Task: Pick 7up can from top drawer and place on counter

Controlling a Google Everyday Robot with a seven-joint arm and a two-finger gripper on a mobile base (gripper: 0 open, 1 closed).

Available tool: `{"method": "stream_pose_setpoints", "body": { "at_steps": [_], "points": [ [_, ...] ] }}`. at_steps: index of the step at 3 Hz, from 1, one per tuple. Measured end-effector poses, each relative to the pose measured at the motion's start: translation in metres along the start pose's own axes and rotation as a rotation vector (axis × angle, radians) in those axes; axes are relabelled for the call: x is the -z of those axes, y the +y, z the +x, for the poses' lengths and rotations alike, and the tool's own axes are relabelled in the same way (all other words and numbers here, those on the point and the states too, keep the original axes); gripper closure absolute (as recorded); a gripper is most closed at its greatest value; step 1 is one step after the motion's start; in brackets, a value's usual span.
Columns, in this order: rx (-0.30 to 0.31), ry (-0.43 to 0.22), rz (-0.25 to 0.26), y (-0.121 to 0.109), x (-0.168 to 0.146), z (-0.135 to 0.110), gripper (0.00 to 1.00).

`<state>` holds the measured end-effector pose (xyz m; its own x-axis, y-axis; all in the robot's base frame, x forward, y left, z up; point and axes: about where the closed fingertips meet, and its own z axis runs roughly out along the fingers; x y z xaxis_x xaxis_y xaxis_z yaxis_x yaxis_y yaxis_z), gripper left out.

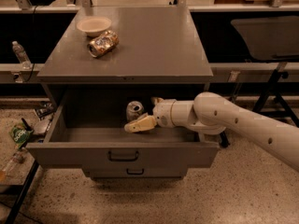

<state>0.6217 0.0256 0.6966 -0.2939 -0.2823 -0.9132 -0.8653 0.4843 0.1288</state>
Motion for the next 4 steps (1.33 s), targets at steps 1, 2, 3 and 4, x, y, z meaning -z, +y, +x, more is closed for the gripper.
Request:
{"method": "stream_pose_setpoints", "body": {
  "at_steps": [1, 2, 3, 4],
  "points": [
    [0.02, 0.004, 0.018, -0.002, -0.021, 0.007, 0.0],
    [0.059, -0.022, 0.053, -0.008, -0.035, 0.011, 0.17],
    [0.108, -0.051, 0.064, -0.009, -0.044, 0.01, 0.41],
    [0.149, -0.068, 0.057, -0.011, -0.039, 0.003, 0.64]
  ]
}}
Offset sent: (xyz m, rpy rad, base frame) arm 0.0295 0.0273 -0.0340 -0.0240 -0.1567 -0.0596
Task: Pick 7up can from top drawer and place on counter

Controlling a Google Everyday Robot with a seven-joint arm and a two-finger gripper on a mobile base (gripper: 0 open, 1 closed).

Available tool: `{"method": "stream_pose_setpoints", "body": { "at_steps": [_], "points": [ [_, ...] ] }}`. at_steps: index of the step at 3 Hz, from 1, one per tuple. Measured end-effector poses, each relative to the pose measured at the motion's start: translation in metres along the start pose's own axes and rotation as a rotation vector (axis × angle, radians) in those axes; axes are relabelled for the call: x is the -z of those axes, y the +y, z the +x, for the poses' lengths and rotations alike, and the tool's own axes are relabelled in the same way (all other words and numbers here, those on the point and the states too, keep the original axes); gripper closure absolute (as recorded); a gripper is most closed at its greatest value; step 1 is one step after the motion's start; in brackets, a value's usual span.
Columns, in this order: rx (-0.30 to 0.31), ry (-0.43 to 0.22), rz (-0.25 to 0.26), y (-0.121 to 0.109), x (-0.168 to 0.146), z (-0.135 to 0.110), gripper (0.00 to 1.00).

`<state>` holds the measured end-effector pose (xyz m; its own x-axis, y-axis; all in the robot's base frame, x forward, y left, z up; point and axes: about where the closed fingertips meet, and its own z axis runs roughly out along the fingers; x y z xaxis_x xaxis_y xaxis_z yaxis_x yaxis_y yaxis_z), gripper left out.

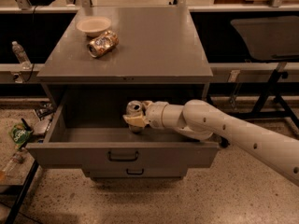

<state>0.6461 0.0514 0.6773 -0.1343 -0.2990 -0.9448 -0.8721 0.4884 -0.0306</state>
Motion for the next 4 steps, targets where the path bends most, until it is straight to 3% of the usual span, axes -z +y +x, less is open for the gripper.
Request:
{"method": "stream_pose_setpoints", "body": {
  "at_steps": [1, 2, 4],
  "points": [
    [0.03, -0.005, -0.015, -0.003, 0.026, -0.015, 0.87],
    [0.03, -0.024, -0.028, -0.004, 0.066, -0.04, 1.0],
    [-0.032, -0.065, -0.069, -0.009, 0.131, -0.097, 1.0]
  ]
}}
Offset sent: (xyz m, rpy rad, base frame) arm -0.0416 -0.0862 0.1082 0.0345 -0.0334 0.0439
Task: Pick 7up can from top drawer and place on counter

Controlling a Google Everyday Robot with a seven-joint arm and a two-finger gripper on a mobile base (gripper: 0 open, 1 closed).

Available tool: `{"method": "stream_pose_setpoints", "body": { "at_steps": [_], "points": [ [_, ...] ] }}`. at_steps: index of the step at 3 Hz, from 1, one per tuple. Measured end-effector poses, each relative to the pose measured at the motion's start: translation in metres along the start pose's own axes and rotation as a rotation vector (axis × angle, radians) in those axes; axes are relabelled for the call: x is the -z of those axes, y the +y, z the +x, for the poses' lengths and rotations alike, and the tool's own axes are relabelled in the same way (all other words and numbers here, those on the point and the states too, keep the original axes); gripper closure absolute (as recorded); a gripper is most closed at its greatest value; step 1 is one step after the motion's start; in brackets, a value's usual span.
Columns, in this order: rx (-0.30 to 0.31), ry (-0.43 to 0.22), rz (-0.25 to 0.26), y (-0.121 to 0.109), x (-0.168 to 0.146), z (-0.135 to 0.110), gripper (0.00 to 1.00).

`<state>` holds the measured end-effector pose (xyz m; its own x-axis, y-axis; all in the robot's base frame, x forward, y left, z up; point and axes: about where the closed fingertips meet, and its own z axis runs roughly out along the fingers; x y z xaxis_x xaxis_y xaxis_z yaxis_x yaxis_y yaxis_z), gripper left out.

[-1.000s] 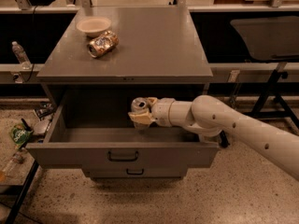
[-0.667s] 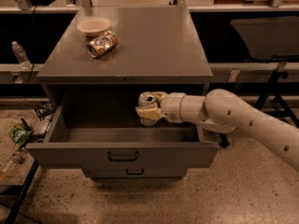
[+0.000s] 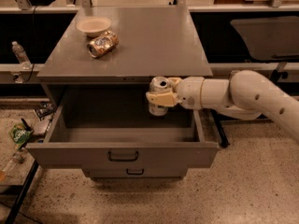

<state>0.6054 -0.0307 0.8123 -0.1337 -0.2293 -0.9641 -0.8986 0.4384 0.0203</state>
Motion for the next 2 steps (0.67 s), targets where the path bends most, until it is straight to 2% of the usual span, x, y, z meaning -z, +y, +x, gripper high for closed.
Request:
{"method": "stream_pose_setpoints", "body": {
  "at_steps": [1, 2],
  "points": [
    [-0.026, -0.006, -0.006, -0.029, 0.021, -0.054, 1.0],
    [0.0, -0.015, 0.014, -0.059, 0.03, -0.095, 1.0]
  ]
}}
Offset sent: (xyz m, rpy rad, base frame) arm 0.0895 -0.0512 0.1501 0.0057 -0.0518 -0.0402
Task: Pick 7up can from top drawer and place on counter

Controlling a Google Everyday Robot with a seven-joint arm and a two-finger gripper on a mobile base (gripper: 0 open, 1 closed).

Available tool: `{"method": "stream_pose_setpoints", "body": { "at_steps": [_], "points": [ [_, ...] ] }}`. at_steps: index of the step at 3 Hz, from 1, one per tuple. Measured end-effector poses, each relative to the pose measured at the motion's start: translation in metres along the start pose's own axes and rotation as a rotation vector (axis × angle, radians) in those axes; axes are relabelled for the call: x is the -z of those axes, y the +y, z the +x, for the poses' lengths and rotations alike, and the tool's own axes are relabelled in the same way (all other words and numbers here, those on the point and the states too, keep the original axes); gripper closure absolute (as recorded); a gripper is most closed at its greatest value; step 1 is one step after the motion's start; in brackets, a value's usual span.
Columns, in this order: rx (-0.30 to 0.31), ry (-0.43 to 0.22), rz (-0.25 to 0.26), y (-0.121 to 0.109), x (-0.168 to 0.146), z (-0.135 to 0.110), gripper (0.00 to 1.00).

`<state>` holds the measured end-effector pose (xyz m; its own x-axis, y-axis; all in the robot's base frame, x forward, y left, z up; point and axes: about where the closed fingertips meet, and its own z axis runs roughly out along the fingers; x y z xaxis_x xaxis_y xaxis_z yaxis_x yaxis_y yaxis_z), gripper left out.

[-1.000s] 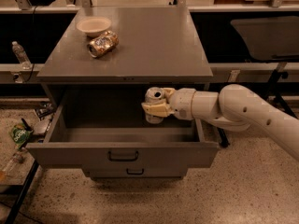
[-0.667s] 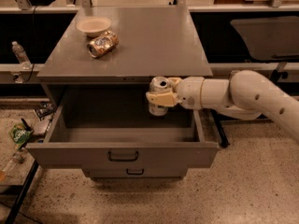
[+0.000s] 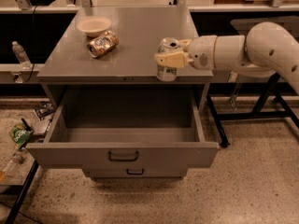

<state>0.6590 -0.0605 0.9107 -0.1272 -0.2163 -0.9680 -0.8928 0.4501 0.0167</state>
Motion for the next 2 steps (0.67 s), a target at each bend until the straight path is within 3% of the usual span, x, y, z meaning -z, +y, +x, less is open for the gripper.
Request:
{"method": "stream_pose_setpoints", "body": {
  "at_steps": [1, 2],
  "points": [
    [0.004, 0.008, 0.029, -0.054, -0.013, -0.019, 1.0],
    [-0.012, 0.025, 0.079, -0.089, -0.026, -0.017, 1.0]
  ]
}}
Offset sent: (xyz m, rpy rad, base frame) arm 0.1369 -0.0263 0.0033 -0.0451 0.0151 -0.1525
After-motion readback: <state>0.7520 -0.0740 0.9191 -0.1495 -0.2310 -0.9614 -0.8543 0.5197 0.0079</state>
